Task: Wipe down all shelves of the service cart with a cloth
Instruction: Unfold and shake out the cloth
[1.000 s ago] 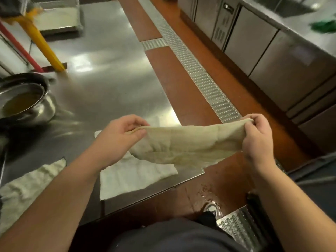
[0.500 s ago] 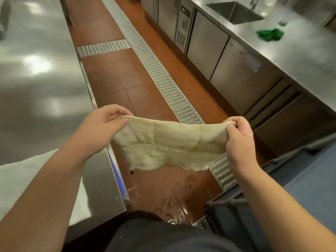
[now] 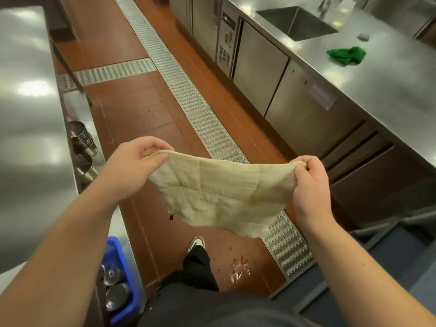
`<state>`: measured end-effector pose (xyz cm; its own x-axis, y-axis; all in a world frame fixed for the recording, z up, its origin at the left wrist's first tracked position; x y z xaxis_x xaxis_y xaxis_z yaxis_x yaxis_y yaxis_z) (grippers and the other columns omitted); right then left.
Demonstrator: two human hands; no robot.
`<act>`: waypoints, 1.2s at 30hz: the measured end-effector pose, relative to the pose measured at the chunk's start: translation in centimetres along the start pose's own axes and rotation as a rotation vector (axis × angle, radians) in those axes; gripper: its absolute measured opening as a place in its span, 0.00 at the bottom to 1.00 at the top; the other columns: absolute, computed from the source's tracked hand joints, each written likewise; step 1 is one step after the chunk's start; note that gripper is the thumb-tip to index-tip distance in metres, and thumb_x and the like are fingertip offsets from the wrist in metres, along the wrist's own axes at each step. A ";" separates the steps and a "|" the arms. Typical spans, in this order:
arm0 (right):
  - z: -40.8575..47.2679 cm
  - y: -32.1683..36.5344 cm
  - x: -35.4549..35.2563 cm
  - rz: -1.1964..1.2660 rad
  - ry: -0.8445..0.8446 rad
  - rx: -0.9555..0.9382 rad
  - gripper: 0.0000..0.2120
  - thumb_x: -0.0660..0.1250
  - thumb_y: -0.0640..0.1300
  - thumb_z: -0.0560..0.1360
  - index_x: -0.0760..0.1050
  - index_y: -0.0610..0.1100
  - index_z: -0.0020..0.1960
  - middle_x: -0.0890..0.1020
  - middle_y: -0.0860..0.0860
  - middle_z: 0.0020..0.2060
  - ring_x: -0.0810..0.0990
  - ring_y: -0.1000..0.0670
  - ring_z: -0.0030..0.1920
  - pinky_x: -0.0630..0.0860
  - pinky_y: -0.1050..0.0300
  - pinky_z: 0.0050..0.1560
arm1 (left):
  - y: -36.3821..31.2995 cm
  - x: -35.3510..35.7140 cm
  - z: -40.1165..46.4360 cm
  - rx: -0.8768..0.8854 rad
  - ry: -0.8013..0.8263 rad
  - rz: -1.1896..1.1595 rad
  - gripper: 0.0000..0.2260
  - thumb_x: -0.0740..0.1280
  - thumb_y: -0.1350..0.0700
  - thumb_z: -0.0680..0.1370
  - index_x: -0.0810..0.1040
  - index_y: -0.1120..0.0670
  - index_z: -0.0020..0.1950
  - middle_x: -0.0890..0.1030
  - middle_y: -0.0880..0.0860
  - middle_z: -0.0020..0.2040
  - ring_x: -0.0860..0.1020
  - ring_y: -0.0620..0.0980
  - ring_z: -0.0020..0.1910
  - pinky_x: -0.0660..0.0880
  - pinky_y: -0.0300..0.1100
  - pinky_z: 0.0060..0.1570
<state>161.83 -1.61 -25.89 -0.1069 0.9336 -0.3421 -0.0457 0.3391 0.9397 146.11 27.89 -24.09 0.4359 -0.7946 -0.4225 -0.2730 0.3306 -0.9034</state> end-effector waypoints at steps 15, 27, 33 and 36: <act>28.5 2.4 5.7 0.045 -0.182 0.040 0.09 0.57 0.36 0.78 0.75 0.45 0.47 0.76 0.54 0.42 0.73 0.64 0.39 0.70 0.59 0.43 | -6.8 3.9 33.2 0.079 0.137 0.194 0.04 0.69 0.54 0.77 0.81 0.46 0.49 0.85 0.44 0.45 0.82 0.46 0.46 0.76 0.52 0.53; 50.5 2.9 8.7 0.070 -0.127 0.008 0.08 0.58 0.36 0.77 0.75 0.43 0.47 0.78 0.52 0.43 0.74 0.60 0.41 0.71 0.58 0.44 | -12.0 9.0 54.8 0.093 0.045 0.174 0.05 0.68 0.58 0.77 0.81 0.48 0.46 0.85 0.45 0.42 0.78 0.38 0.38 0.72 0.34 0.44; 58.7 3.7 12.0 0.025 -0.127 0.021 0.08 0.58 0.37 0.78 0.76 0.43 0.48 0.77 0.52 0.43 0.73 0.58 0.43 0.70 0.58 0.44 | -11.7 9.0 64.4 0.102 0.056 0.110 0.06 0.68 0.58 0.77 0.81 0.46 0.45 0.84 0.41 0.41 0.79 0.39 0.40 0.73 0.38 0.47; 63.1 3.8 14.5 0.025 -0.151 0.041 0.08 0.58 0.37 0.78 0.76 0.44 0.48 0.77 0.51 0.44 0.74 0.56 0.43 0.70 0.57 0.44 | -10.7 8.8 70.3 0.110 0.110 0.123 0.05 0.68 0.56 0.77 0.81 0.45 0.46 0.84 0.42 0.42 0.81 0.41 0.43 0.73 0.40 0.48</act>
<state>222.77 20.59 -26.85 0.0434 0.9476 -0.3166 -0.0036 0.3171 0.9484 213.16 53.19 -23.21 0.3071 -0.7935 -0.5253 -0.2204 0.4777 -0.8504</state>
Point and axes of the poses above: each hand's wrist, its own z-axis towards the middle knuckle, its own x-axis out of the palm, y = z × x, the point moved 3 cm from there along z, towards the middle knuckle
